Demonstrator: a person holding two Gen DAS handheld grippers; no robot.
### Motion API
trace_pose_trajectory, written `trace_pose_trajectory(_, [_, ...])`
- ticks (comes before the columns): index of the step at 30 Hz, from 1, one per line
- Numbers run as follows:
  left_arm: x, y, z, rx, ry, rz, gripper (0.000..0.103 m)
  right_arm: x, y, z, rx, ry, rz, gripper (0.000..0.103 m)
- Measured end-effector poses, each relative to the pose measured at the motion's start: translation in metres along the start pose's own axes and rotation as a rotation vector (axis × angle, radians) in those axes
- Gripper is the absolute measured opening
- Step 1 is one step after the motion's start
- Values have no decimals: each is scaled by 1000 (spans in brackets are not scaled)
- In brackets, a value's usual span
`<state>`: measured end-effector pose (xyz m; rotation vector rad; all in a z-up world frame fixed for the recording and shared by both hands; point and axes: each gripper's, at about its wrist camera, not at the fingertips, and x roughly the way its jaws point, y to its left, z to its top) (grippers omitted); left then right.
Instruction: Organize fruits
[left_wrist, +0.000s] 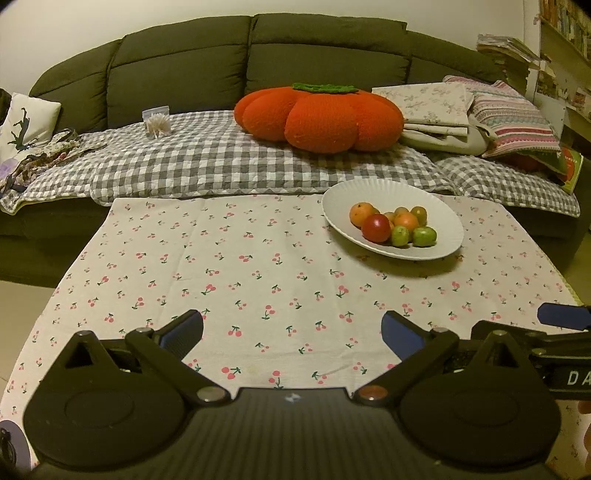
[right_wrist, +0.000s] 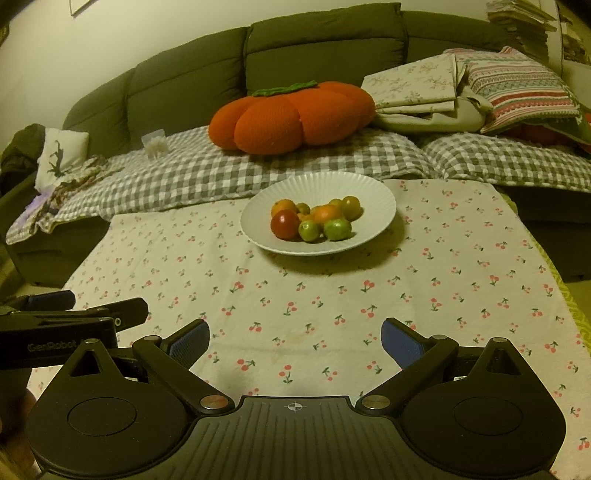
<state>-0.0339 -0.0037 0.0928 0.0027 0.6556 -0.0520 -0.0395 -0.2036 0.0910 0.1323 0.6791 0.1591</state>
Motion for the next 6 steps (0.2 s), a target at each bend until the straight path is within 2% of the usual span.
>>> trace_pose_trajectory(6, [0, 0, 1, -3, 1, -4, 102, 0, 1, -1, -5, 1, 1, 100])
